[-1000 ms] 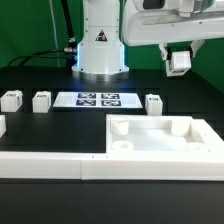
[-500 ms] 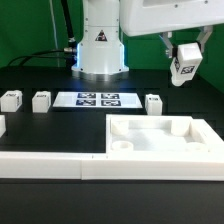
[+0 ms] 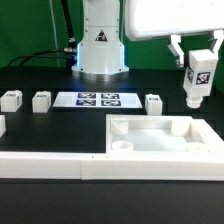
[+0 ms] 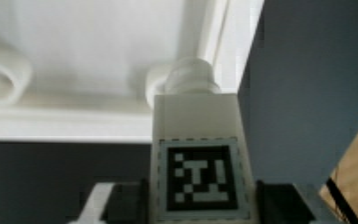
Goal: Assemble square table
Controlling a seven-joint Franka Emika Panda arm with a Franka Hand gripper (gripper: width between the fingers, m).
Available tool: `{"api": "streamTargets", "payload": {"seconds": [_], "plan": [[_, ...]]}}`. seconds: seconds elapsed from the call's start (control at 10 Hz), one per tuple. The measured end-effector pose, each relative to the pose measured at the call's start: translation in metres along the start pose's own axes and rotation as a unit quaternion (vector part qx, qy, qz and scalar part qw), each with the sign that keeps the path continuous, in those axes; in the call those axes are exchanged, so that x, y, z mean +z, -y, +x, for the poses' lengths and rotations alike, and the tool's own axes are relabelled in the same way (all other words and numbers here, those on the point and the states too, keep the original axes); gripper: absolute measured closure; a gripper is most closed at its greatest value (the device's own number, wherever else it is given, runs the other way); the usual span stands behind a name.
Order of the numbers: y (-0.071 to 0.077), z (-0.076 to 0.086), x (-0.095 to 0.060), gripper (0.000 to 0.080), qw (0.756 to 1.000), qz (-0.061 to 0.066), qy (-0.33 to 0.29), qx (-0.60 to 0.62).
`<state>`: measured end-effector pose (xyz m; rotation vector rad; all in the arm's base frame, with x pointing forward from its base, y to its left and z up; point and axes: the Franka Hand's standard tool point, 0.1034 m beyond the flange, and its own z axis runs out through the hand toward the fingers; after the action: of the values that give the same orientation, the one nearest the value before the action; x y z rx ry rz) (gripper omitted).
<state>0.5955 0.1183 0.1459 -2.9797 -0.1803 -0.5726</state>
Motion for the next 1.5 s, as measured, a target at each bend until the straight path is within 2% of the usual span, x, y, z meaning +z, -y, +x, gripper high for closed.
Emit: {"api": "streamTargets", "payload": {"seconds": [0.1, 0.2, 0.6, 1.0, 1.5], "plan": [[0.008, 0.011, -0.001, 0.0509, 0.999, -0.002, -0.037, -0.019], [0.006, 0.008, 0.0, 0.0509, 0.998, -0.003, -0.054, -0.015], [0.005, 0.006, 0.002, 0.0509, 0.998, -0.004, -0.058, -0.019], [-0.013, 0.007, 0.026, 0.0509, 0.997, -0.011, -0.066, -0.026], [-0.014, -0.001, 0.051, 0.0509, 0.999, -0.008, -0.051, -0.016]]}}
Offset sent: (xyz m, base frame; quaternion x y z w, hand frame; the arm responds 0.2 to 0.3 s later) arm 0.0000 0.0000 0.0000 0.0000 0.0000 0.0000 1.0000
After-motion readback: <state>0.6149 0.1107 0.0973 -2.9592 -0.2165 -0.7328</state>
